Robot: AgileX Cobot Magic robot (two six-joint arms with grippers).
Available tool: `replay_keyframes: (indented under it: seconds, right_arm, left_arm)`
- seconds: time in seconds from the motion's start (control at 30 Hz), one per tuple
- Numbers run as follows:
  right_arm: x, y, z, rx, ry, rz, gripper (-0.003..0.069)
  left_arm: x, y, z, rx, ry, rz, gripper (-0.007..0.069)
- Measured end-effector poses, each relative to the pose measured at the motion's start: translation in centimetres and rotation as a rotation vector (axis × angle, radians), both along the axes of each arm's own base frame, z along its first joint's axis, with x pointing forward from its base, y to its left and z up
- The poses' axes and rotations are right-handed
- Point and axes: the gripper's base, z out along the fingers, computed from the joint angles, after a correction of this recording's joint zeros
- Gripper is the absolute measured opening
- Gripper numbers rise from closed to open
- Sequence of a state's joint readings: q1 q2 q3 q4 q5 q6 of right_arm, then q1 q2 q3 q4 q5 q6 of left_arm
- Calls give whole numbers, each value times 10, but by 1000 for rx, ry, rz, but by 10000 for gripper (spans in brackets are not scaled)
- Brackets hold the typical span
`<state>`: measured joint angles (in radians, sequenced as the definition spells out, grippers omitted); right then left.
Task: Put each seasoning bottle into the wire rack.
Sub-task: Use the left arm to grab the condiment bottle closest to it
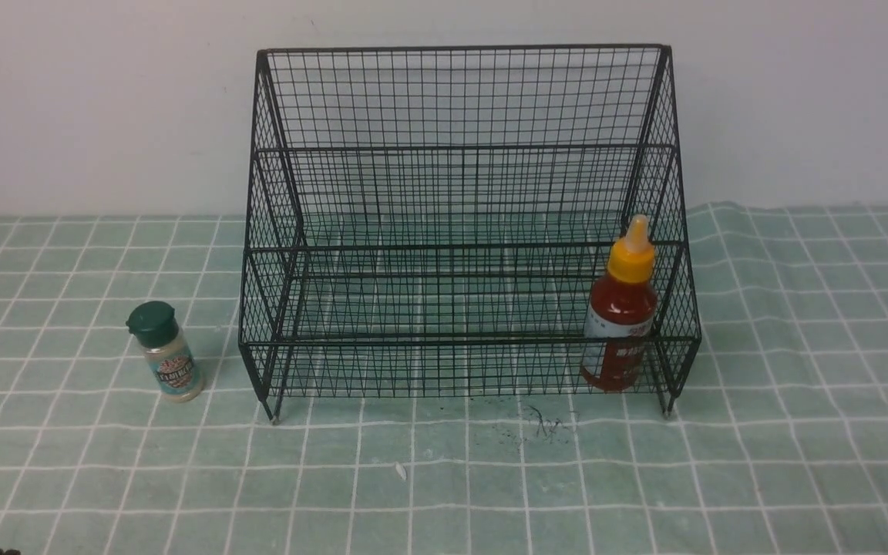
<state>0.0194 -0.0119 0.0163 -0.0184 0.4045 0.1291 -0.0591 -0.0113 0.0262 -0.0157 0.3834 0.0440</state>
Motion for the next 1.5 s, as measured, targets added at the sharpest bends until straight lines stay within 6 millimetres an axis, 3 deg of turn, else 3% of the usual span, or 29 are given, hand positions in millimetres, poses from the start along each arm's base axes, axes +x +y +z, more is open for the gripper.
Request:
replay_keyframes:
  seconds: [0.77, 0.87, 1.0, 1.13, 1.2, 1.23, 1.3, 1.4, 1.5]
  right_arm:
    - [0, 0, 0, -2, -4, 1, -14]
    - [0, 0, 0, -3, -5, 1, -14]
    - [0, 0, 0, -3, -4, 1, -14]
    - [0, 0, 0, -6, -4, 2, -14]
    - [0, 0, 0, -6, -4, 2, -14]
    - [0, 0, 0, -7, -4, 2, -14]
    - [0, 0, 0, -7, -4, 2, -14]
    - [0, 0, 0, -7, -4, 2, -14]
    - [0, 0, 0, -7, -4, 2, -14]
  left_arm:
    - [0, 0, 0, -2, 0, 0, -6]
    - [1, -1, 2, -90, -24, 11, -6]
    - [4, -4, 15, -349, -155, 38, -6]
    - [3, 4, 42, -593, -451, 87, -6]
    - [0, 10, 59, -633, -603, 102, -6]
    - [-5, 11, 76, -638, -676, 92, -6]
    - [-9, 10, 95, -624, -709, 72, -6]
    - [-7, 1, 139, -484, -566, 13, -6]
    - [15, -9, 165, -357, -186, -21, -6]
